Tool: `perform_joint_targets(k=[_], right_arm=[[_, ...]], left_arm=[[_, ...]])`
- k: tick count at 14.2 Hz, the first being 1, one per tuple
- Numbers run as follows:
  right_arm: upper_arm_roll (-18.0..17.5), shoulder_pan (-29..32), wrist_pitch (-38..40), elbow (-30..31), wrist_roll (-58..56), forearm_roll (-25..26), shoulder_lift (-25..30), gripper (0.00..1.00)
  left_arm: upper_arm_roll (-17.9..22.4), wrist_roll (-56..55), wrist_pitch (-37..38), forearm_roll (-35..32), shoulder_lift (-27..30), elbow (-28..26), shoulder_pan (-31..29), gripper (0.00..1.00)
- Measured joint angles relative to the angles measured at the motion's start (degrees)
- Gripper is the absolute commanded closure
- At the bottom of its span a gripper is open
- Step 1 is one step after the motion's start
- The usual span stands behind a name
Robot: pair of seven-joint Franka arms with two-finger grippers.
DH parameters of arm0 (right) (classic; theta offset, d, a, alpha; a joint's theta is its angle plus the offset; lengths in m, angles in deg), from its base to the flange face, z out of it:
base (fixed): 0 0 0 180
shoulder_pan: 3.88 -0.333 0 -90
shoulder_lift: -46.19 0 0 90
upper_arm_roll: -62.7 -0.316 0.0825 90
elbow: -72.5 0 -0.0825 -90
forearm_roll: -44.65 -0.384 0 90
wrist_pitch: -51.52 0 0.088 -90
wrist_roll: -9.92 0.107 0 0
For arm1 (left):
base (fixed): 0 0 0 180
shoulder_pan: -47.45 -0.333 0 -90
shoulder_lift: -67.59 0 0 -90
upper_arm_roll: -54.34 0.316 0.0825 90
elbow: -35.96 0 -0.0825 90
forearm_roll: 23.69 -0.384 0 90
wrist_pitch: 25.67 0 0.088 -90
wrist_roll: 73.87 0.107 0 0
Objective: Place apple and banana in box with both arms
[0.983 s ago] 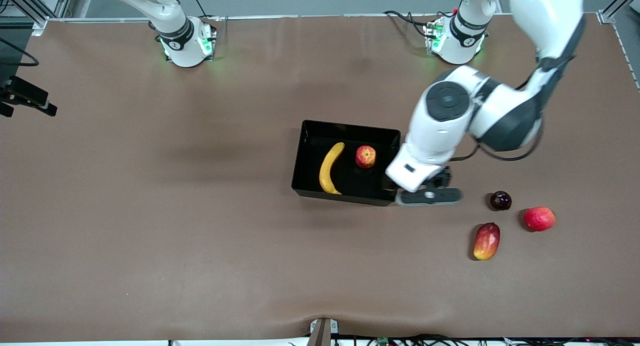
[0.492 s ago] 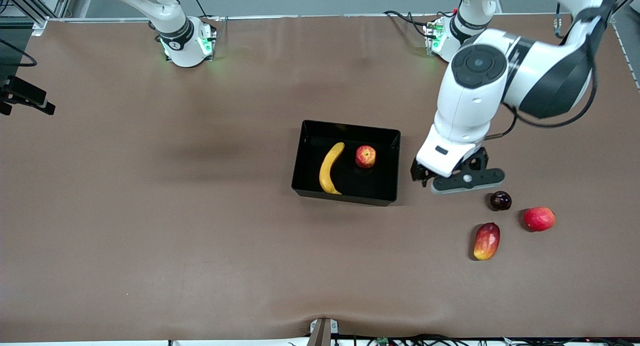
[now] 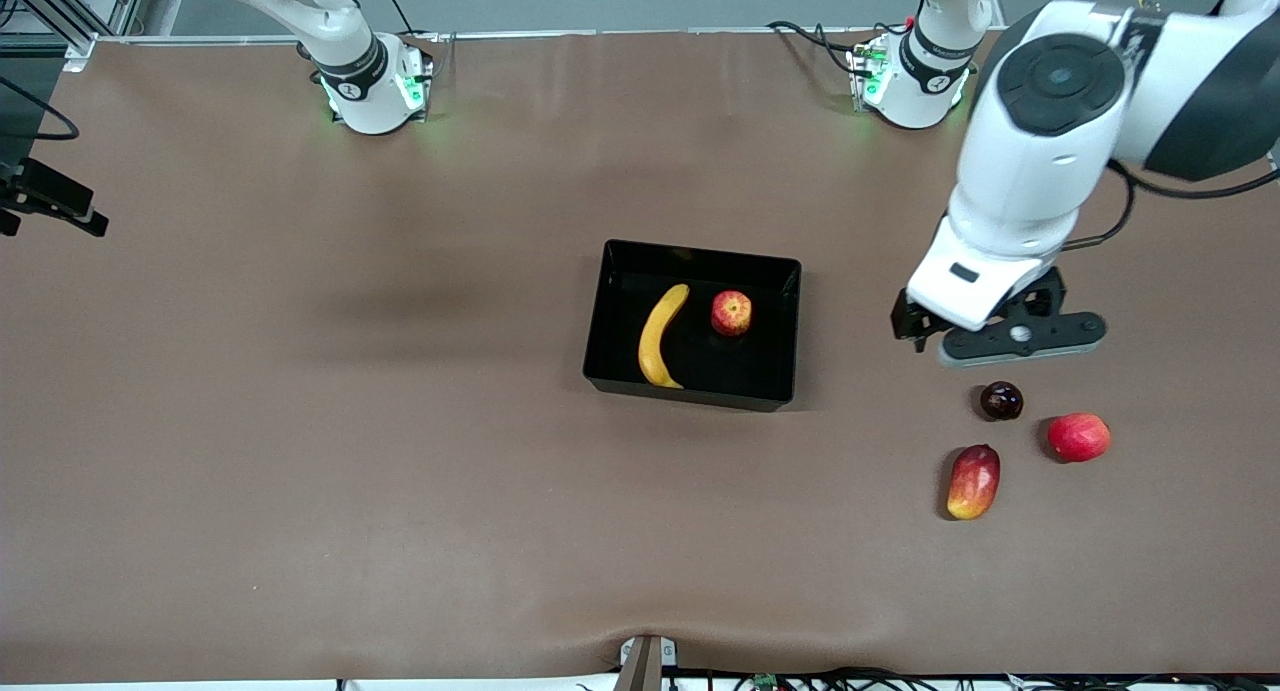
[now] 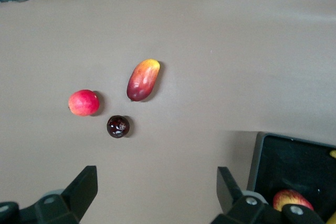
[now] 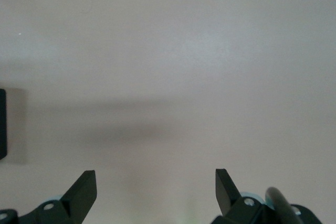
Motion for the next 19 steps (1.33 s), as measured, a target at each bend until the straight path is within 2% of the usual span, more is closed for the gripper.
perform_joint_targets(k=[4, 5, 6, 10, 14, 19], right_arm=[[-0.01, 0.0, -0.2, -0.11, 0.0, 0.47, 0.3, 0.0], [-0.01, 0.0, -0.21, -0.11, 0.0, 0.47, 0.3, 0.0], [-0.01, 0.0, -0.21, -0.11, 0.0, 0.47, 0.3, 0.0], [0.0, 0.0, -0.21, -0.13, 0.0, 0.47, 0.3, 0.0], [-0.01, 0.0, -0.21, -0.13, 0.0, 0.47, 0.3, 0.0], [0.0, 0.0, -0.21, -0.13, 0.0, 0.47, 0.3, 0.0]], left_arm=[[-0.17, 1.99, 1.53, 0.53, 1.94, -0.01, 0.02, 0.0], [0.84, 2.79, 2.01, 1.01, 2.26, -0.01, 0.76, 0.0], [3.31, 3.62, 2.3, 2.82, 2.87, -0.01, 2.33, 0.0], [18.09, 9.55, 2.51, 13.35, 7.1, -0.03, 9.73, 0.0], [26.9, 11.24, 6.29, 19.63, 11.82, -1.16, 14.3, 0.0], [37.26, 17.79, 7.64, 23.05, 18.29, -6.5, 20.01, 0.0]])
